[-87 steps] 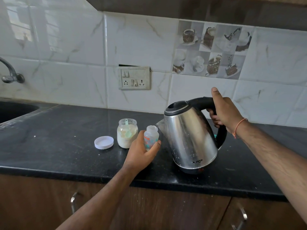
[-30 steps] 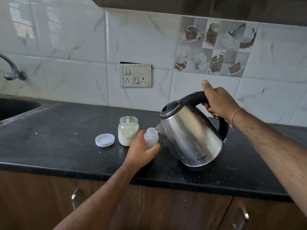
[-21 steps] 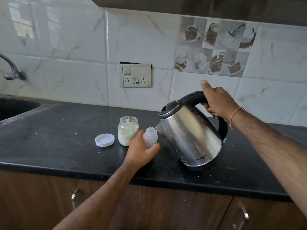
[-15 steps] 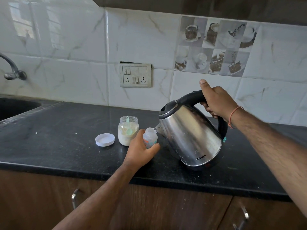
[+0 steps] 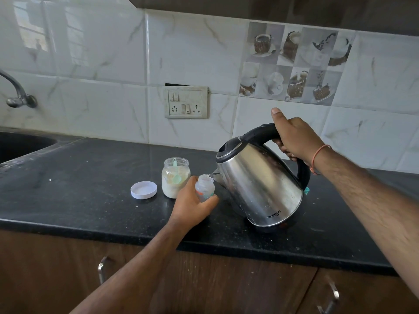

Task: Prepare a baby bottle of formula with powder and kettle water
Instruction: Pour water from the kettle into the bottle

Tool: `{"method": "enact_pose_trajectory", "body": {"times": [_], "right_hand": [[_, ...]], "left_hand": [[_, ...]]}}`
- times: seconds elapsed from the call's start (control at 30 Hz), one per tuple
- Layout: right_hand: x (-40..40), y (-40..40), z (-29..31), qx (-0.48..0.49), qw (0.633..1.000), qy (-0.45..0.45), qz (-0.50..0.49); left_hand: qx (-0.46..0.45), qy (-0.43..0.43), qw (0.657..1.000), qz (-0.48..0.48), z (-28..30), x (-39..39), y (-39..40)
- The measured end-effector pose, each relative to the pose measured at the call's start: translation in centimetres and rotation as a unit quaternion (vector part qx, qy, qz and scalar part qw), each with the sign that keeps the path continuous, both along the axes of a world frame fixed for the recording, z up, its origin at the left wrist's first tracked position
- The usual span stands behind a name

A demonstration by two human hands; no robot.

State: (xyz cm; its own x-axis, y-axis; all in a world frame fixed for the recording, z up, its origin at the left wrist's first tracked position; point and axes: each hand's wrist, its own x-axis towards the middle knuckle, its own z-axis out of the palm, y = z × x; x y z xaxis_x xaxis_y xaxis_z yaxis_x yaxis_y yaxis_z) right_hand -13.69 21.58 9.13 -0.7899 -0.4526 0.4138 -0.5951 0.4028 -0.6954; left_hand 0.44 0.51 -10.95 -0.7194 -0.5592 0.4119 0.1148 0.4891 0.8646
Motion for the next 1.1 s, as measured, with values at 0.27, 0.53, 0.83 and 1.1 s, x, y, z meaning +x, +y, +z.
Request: {"method": "enact_pose_trajectory", "body": {"times": [0.27,0.53,0.83,1.1], "right_hand": [[0.12,0.04,-0.05,0.0,1.0,0.004,0.004],[0.08,-0.11,-0.04,0.004,1.0,0.014,0.004],[0.1,-0.18,-0.08,0.002,1.0,0.019,0.004],[0.19,-0.26,-0.05,0.0,1.0,0.021,0.005]], "left_hand": [[-0.003,0.002,1.0,0.001,0.06,0.08,0.04],[0.0,0.0,1.0,0.002,0.07,0.09,0.01],[0.002,0.003,1.0,0.005,-0.09,-0.13,-0.08],[0.005,-0.002,1.0,0.005,-0.13,-0.21,-0.15]]}}
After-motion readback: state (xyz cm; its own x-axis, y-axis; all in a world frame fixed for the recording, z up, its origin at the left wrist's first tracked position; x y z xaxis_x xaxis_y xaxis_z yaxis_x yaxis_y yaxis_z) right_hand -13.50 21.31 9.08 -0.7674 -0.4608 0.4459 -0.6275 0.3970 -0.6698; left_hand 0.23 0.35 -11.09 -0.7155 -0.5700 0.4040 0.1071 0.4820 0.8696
